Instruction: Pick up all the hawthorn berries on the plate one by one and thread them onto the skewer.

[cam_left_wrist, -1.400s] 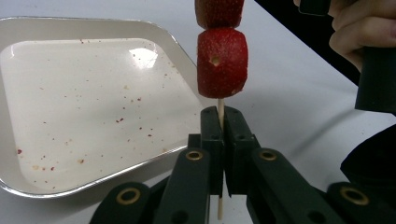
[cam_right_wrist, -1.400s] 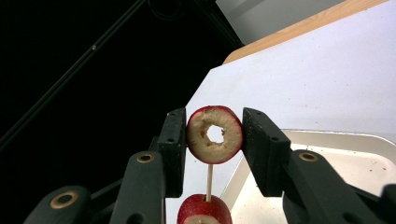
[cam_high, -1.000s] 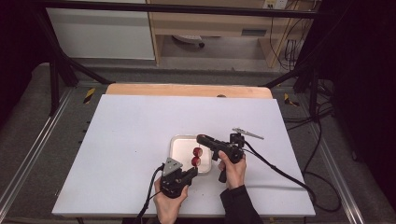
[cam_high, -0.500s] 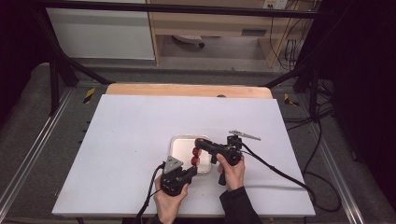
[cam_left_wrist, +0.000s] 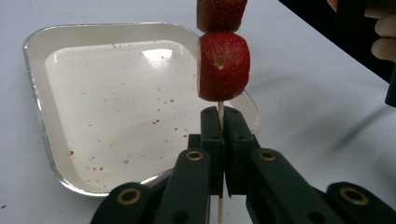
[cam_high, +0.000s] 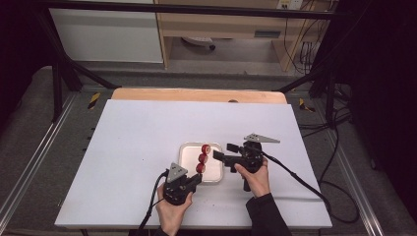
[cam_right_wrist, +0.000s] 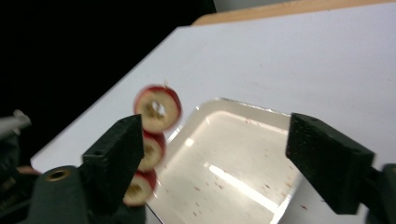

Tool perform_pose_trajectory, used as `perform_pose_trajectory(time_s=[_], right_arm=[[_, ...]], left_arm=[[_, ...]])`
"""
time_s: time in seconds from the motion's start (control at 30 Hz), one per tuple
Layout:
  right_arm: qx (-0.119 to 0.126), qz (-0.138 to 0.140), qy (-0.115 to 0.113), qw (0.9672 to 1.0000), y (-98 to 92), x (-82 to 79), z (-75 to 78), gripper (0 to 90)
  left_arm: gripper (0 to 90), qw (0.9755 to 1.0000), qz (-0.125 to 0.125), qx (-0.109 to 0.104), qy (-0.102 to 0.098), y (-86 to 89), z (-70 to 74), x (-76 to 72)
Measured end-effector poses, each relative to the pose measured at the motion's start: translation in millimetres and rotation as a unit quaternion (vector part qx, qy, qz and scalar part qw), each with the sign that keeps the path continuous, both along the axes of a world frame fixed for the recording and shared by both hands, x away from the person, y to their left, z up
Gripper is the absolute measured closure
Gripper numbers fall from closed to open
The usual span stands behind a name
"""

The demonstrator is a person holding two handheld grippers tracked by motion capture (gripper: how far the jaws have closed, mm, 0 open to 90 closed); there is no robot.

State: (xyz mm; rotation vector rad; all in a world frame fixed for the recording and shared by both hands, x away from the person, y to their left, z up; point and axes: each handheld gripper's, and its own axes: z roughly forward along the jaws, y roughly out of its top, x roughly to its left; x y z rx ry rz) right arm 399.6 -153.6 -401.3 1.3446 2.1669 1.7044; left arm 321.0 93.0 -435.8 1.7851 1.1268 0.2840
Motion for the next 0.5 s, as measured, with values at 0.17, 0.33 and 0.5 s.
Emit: perform_pose_trajectory(time_s=[0.17,0.33,0.5], right_arm=[[-0.069,0.015,-0.014,0.9974,-8.0,-1.5,-3.7,8.3],[-0.121,0.032,-0.012,0.9921,-19.7,-5.6,-12.0,4.2],[-0.159,0.044,-0.006,0.9863,-32.8,-10.1,-23.3,2.2]], left_arm=[[88.2,0.9999,-0.003,0.011,-0.004,7.1,2.4,1.3],[88.1,0.9995,-0.012,0.028,-0.004,14.1,5.2,3.5],[88.1,0.999,-0.019,0.039,-0.007,20.7,10.9,5.8]])
